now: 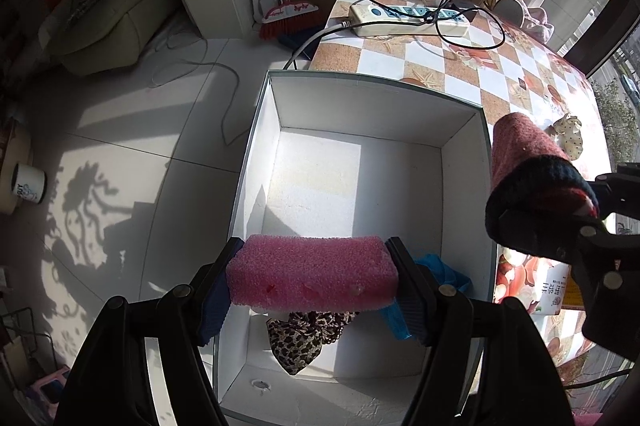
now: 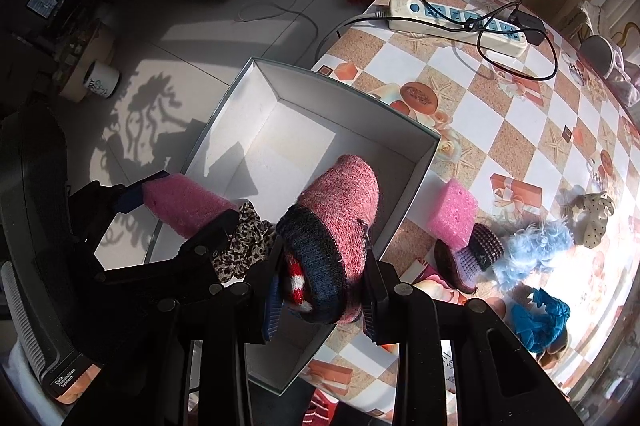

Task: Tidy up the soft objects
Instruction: 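Carry the pink sponge and pink knit hat over the white box with both tools, then open both tools to drop the sponge and knit hat into the box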

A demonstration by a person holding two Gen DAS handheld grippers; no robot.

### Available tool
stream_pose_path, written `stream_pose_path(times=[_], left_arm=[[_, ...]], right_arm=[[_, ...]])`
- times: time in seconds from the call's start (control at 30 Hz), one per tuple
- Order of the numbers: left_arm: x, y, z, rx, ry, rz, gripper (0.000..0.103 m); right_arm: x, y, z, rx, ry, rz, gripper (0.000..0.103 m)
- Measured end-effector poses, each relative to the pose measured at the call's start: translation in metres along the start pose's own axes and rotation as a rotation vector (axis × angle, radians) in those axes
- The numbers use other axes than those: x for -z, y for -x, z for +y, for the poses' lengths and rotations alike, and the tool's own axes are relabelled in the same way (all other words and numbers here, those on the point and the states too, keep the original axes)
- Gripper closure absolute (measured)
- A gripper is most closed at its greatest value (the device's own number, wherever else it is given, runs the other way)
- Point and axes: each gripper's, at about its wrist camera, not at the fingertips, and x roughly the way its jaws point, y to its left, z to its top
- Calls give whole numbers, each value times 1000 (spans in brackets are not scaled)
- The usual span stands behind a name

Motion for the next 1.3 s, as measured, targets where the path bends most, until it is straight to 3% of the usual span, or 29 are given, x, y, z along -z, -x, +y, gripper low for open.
stream_pose_path(times=[0.23,0.33,0.47,0.53,0.6,0.7,0.77,1.13,1.3], left_arm=[[0,-2,-3,26,-14,6,28],[1,-5,-4,20,-10,25,23],[4,-7,0,50,28,34,17],[5,-5,3,62,44,19,13],[4,-3,4,67,56,6,0],[4,-4,4,82,60,-3,0],[4,-5,4,96,63,0,0],[5,-4,-4,95,48,35,0],[2,-1,-12,96,12,68,0]], right_arm=[[-5,-3,0,-11,-4,9,69],[-7,-5,-1,-23,-16,20,66],[-9,-4,-1,-24,-11,12,20],[-9,-5,-1,-22,-9,23,20],[-9,-11,-2,-18,-16,61,20],[-6,-17,-8,-37,-52,104,19],[-5,-16,-13,-25,-79,95,0],[0,-3,-20,-38,-92,77,0],[8,10,-42,-47,-148,58,0]])
